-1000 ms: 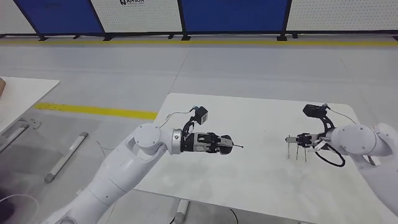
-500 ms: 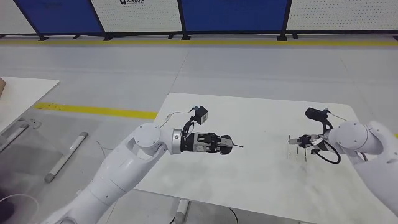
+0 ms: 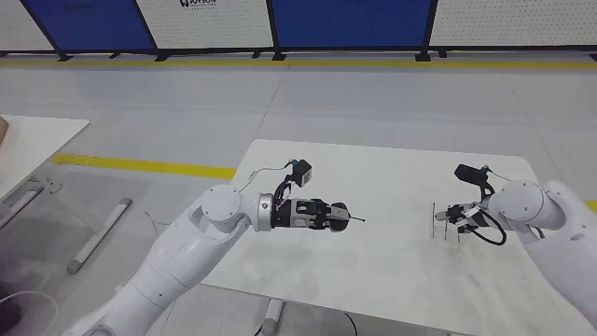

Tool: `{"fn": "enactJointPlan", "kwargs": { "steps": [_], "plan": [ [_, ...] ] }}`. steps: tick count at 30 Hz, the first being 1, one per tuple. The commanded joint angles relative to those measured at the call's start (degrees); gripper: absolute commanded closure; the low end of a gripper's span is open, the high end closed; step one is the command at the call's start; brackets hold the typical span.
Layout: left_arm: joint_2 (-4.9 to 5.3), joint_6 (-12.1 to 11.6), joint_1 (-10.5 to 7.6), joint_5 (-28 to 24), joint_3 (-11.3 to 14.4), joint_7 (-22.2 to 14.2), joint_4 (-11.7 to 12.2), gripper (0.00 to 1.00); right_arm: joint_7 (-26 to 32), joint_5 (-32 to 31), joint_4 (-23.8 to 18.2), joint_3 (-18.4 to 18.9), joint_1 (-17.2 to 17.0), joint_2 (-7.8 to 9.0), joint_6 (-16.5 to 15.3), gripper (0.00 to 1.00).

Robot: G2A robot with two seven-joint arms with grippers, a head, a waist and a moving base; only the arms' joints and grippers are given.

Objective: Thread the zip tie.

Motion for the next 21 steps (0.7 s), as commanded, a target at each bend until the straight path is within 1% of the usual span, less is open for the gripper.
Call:
{"fn": "enactJointPlan", "kwargs": {
  "steps": [1,12,14,20,21],
  "plan": [
    [0.0,0.0,0.0,0.0,0.0,0.0,0.0,1.0,-0.1,0.1,1.0,-0.3,0.5,-0.36,0.0,0.62],
    [0.0,0.0,0.0,0.0,0.0,0.0,0.0,1.0,0.0,0.4,6.4,-2.5,2.5,-2.67,-0.4,0.64],
    [0.0,0.0,0.0,0.0,0.0,0.0,0.0,1.0,-0.1,0.6,7.5,-2.7,2.9,-3.05,-0.5,0.68],
    [0.0,0.0,0.0,0.0,0.0,0.0,0.0,1.0,0.0,0.6,10.2,-3.6,3.9,-4.21,-0.9,0.73],
    [0.0,0.0,0.0,0.0,0.0,0.0,0.0,1.0,0.1,0.5,10.5,-3.8,4.0,-4.39,-0.9,0.72]
  ]
}}
